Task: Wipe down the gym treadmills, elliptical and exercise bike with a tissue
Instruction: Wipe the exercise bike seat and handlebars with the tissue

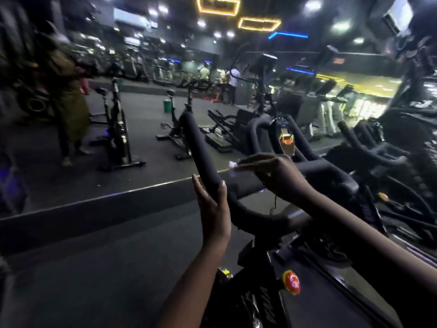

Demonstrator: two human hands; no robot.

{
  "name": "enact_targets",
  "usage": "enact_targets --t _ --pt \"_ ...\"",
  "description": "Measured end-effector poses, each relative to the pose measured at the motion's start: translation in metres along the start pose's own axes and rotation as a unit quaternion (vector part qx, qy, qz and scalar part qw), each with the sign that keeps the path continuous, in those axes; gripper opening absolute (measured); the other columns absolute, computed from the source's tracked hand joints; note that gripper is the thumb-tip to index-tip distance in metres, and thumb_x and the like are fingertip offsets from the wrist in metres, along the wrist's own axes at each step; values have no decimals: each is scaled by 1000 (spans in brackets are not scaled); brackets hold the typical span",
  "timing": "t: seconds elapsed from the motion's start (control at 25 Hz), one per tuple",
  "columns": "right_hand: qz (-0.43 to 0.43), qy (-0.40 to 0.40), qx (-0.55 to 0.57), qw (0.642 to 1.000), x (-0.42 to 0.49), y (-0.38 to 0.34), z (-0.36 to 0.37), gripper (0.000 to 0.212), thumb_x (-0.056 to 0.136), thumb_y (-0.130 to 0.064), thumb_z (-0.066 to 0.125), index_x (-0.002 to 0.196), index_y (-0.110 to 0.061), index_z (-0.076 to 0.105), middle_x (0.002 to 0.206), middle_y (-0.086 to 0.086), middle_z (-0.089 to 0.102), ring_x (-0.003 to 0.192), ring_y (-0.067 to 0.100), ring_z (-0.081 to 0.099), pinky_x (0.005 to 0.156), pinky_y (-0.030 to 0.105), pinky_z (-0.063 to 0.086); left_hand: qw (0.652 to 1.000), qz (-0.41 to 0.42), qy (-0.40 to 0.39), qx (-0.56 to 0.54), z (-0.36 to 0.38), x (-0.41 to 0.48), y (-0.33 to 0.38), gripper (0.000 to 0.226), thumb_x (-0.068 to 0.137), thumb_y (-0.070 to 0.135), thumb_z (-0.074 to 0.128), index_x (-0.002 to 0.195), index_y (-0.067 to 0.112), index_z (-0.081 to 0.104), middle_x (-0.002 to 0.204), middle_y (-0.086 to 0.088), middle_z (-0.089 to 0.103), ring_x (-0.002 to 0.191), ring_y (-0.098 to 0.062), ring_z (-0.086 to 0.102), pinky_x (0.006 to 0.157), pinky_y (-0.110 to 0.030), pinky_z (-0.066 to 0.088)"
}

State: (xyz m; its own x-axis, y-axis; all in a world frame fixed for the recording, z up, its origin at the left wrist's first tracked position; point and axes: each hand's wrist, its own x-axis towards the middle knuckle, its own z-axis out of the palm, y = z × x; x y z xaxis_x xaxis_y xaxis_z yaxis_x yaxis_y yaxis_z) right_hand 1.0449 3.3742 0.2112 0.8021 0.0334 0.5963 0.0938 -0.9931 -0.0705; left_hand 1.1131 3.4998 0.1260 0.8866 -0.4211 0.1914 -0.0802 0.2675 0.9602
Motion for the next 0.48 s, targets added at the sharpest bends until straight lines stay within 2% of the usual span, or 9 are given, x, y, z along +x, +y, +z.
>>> enact_targets --t 0.08,0.16,0.24,0.36,0.48 --pt "2 19 -5 1000 38 9 13 41 79 7 52 101 -19 75 108 1 70 95 15 67 82 17 45 999 -20 43 -7 13 4 6 68 99 30 44 152 20 2 159 -3 9 145 -13 16 106 -14 14" --pt "-16 14 -10 1000 67 13 29 39 81 4 52 102 -20 74 106 2 71 98 16 66 84 21 48 997 -25 79 2 23 6 6 67 99 30 44 152 21 5 158 -4 15 143 -20 25 105 -20 22" --pt "-63 -4 2 998 81 19 45 30 84 -4 56 103 -18 73 102 3 72 95 16 67 78 22 47 994 -23 108 10 28 5 4 63 99 34 43 152 26 9 156 -4 24 137 -25 36 103 -29 32" --pt "-123 -25 10 992 70 24 55 24 83 -7 59 100 -13 74 92 7 73 82 19 68 68 24 45 992 -21 125 10 32 7 -1 60 99 39 38 152 26 14 156 -2 26 138 -22 35 102 -23 29" --pt "-186 -59 23 981 44 24 47 23 82 -12 54 90 -6 76 80 9 71 72 14 63 64 17 40 991 -17 134 2 33 6 -1 56 100 40 34 151 26 17 155 -2 27 139 -17 31 98 -17 24"
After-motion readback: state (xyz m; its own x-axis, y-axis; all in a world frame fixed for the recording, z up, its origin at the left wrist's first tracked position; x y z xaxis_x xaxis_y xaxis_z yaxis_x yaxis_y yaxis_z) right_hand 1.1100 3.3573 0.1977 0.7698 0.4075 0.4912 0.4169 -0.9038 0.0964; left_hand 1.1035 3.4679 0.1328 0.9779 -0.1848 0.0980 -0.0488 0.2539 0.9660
